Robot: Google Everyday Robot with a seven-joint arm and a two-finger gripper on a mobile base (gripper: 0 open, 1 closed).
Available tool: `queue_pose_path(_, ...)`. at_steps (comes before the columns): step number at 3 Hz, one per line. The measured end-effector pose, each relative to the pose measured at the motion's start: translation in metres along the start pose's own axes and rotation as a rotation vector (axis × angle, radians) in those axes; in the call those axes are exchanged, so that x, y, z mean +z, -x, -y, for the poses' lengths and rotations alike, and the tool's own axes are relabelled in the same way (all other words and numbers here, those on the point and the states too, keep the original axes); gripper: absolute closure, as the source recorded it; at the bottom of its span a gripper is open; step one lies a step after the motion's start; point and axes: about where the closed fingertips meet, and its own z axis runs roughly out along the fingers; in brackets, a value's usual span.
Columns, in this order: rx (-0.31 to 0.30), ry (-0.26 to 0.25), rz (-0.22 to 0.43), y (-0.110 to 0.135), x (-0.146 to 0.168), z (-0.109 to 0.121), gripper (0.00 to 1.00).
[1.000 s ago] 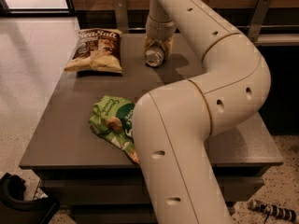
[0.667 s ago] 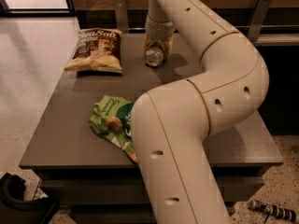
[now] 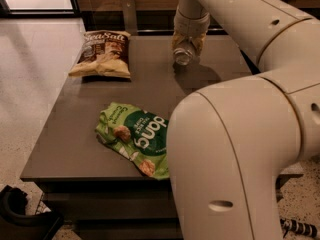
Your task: Place 7up can upright
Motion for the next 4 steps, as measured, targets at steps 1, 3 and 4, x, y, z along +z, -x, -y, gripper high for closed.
queue_pose_path(1, -0.027, 0.031, 0.101, -0.005, -0.030, 0.022, 1.00)
queue_pose_path(3, -0.287, 0.176, 0.356, -0.024, -0.062, 0.065, 1.00)
queue_pose_path(4, -0.366, 0.291, 0.464, -0.016, -0.073, 0.057, 1.00)
